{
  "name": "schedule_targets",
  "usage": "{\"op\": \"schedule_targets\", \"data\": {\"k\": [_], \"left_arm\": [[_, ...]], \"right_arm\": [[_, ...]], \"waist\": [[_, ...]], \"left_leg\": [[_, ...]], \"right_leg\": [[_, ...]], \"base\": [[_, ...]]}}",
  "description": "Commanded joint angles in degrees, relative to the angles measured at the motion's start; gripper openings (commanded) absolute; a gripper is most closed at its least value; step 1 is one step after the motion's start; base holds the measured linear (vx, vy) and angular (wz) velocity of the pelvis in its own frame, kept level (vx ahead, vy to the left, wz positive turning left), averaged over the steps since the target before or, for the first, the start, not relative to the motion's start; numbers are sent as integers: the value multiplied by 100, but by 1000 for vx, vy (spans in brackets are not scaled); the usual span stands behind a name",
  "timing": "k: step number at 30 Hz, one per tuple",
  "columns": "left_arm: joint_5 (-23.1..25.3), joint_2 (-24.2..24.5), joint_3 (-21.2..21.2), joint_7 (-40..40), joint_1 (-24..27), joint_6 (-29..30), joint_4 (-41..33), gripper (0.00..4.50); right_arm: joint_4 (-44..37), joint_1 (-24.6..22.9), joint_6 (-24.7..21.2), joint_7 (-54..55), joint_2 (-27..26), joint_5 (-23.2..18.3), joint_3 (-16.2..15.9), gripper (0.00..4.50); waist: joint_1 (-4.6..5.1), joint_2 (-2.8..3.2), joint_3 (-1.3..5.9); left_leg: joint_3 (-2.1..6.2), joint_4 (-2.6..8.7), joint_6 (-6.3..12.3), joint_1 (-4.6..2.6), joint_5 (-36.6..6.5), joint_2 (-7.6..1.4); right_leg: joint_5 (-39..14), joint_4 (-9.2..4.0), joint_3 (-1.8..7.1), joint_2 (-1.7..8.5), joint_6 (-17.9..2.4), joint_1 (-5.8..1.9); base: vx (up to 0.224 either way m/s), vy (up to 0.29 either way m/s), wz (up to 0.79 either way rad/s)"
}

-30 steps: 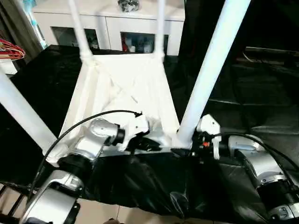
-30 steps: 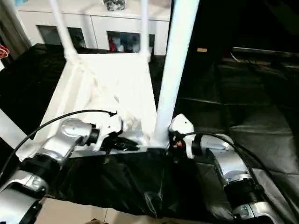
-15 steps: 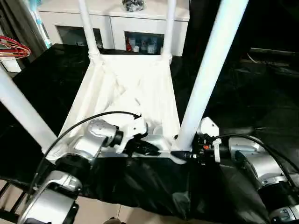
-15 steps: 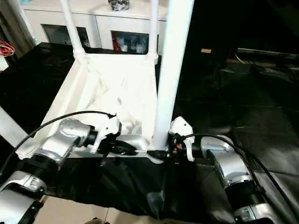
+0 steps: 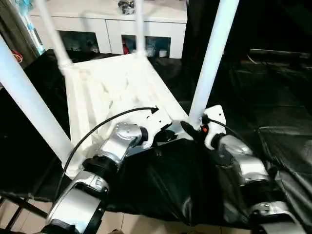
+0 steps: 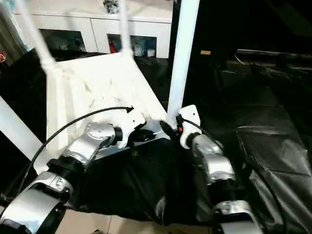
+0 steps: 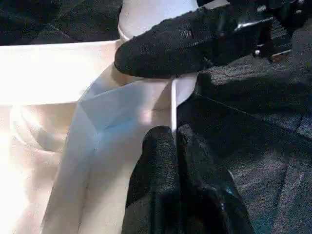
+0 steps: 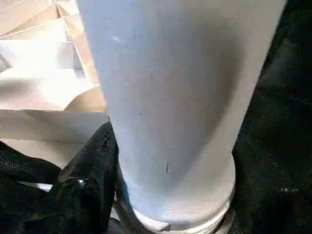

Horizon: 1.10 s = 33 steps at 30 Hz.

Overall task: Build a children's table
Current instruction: Rotate leg to tighten

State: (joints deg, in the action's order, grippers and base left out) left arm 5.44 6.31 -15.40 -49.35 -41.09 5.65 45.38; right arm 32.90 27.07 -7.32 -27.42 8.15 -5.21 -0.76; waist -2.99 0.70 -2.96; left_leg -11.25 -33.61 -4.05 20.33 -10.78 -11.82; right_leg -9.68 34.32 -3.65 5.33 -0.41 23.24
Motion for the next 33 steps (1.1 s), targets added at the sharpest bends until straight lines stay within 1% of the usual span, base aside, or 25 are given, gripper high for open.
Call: {"op": "schedule_targets", "data": {"k": [1,2,3,4,6,7,8,10,11,12,14,16,17,18,19,20,21,22,23,24,25,26,29,32,33], "left_arm": [[-99,-201,-116,-206,-46,-314,-121,0],[-126,-137,-127,-320,-16,-392,-132,0],[-145,-104,-133,-400,3,-419,-147,0],[-145,-104,-133,-400,3,-419,-147,0],[-235,73,-194,-848,113,-559,-282,0],[-281,139,-215,-1028,160,-586,-349,0],[-324,193,-219,-1159,197,-592,-403,0],[-414,285,-216,-1399,264,-606,-497,0],[-414,285,-216,-1399,264,-606,-497,0],[-414,285,-216,-1399,264,-606,-497,0],[-414,285,-216,-1399,264,-606,-497,0],[-414,285,-216,-1399,264,-606,-497,0],[-442,317,-208,-1481,285,-605,-526,0],[-502,395,-192,-1670,330,-604,-583,0],[-502,395,-192,-1670,330,-604,-583,0],[-574,543,-172,-1999,324,-582,-569,0],[-600,611,-168,-2148,318,-567,-559,0],[-669,803,-166,-2565,301,-529,-540,0],[-669,803,-166,-2565,301,-529,-540,0],[-691,879,-165,-2730,299,-514,-546,0],[-676,916,-164,-2759,298,-531,-546,0],[-659,940,-157,-2759,298,-546,-546,0],[-663,959,-149,-2775,310,-522,-573,0],[-678,964,-167,-2796,330,-502,-596,0],[-689,965,-174,-2809,337,-497,-606,0]], "right_arm": [[-59,32,60,-526,-231,-74,-415,345],[-70,35,50,-644,-142,-109,-401,364],[-93,30,34,-715,-92,-121,-407,364],[-93,30,34,-715,-92,-121,-407,384],[-247,-42,49,-1054,165,-110,-503,394],[-303,-72,69,-1171,257,-105,-535,394],[-365,-107,79,-1344,348,-130,-565,394],[-489,-183,107,-1712,526,-191,-625,394],[-489,-183,107,-1712,526,-191,-625,394],[-489,-183,107,-1712,526,-191,-625,394],[-489,-183,107,-1712,526,-191,-625,394],[-489,-183,107,-1712,526,-191,-625,394],[-546,-218,118,-1875,596,-217,-646,394],[-704,-310,110,-2312,773,-308,-701,394],[-704,-310,110,-2312,773,-308,-701,394],[-944,-444,-6,-3045,1114,-446,-828,378],[-1022,-484,-63,-3309,1242,-485,-878,369],[-1201,-575,-181,-3936,1558,-566,-1007,362],[-1201,-575,-181,-3936,1558,-566,-1007,359],[-1243,-591,-200,-4087,1656,-580,-1053,349],[-1245,-585,-186,-4076,1669,-573,-1061,349],[-1247,-578,-163,-4061,1669,-576,-1051,334],[-1264,-577,-182,-4070,1651,-607,-1036,306],[-1316,-627,-222,-4158,1659,-634,-1110,286],[-1336,-642,-250,-4198,1665,-654,-1128,286]], "waist": [[-9,-35,373],[4,-36,373],[2,-38,375],[5,-42,376],[7,-36,381],[-4,-64,386],[-4,-38,392],[-30,-53,386],[-36,-45,382],[-41,-41,384],[-44,-43,373],[-39,-46,371],[-42,-48,372],[-46,-57,374],[-78,-61,382],[-76,-66,385],[-98,-62,386],[-136,-44,382],[-159,-45,383],[-192,-38,381],[-203,-51,369],[-213,-51,365],[-216,-54,359],[-219,-68,375],[-222,-80,376]], "left_leg": [[68,398,193,5,-1288,-88],[70,398,230,13,-1271,-91],[68,393,244,11,-1269,-87],[65,389,272,9,-1257,-87],[62,384,304,8,-1195,-93],[62,375,343,18,-1114,-92],[54,374,382,7,-1050,-116],[50,371,443,7,-1018,-120],[43,369,465,9,-1018,-126],[39,370,458,-2,-1030,-127],[46,383,371,-1,-1107,-128],[48,386,330,-4,-1146,-125],[47,384,323,-4,-1146,-123],[46,380,331,2,-1137,-117],[49,373,379,4,-1076,-127],[41,369,432,6,-985,-137],[40,366,467,3,-958,-129],[24,350,542,-7,-936,-135],[26,346,577,-10,-951,-140],[23,347,605,0,-960,-154],[20,357,550,-3,-1028,-159],[25,365,469,-17,-1111,-161],[37,386,326,-27,-1223,-167],[40,377,330,-9,-1105,-157],[38,374,344,-6,-1074,-153]], "right_leg": [[-1463,-450,202,252,-1142,-282],[-1376,-439,203,254,-1182,-295],[-1359,-440,202,252,-1192,-297],[-1336,-434,205,253,-1213,-303],[-1252,-426,206,255,-1258,-304],[-1150,-407,205,258,-1291,-323],[-1008,-394,216,267,-1358,-304],[-857,-375,211,257,-1423,-311],[-853,-374,215,259,-1432,-307],[-873,-376,213,257,-1442,-297],[-1074,-390,212,268,-1413,-301],[-1170,-400,215,267,-1377,-297],[-1179,-402,217,270,-1368,-297],[-1179,-401,216,269,-1354,-309],[-1087,-385,218,277,-1356,-326],[-918,-366,218,262,-1396,-308],[-862,-362,211,248,-1417,-327],[-769,-356,210,231,-1444,-317],[-767,-350,208,234,-1453,-320],[-760,-337,214,261,-1491,-307],[-911,-356,210,263,-1480,-296],[-1103,-372,210,273,-1448,-285],[-1340,-390,212,279,-1393,-275],[-1198,-370,215,279,-1374,-290],[-1156,-367,214,276,-1376,-291]], "base": [[0,0,0],[0,0,0],[0,0,0],[0,0,0],[0,0,0],[0,0,0],[0,0,0],[0,0,0],[0,0,0],[0,0,0],[0,0,0],[0,0,0],[0,0,0],[0,0,0],[0,0,0],[0,0,0],[0,0,0],[0,0,0],[0,0,0],[0,0,0],[0,0,0],[0,0,0],[0,0,0],[0,0,0],[0,0,0]]}}
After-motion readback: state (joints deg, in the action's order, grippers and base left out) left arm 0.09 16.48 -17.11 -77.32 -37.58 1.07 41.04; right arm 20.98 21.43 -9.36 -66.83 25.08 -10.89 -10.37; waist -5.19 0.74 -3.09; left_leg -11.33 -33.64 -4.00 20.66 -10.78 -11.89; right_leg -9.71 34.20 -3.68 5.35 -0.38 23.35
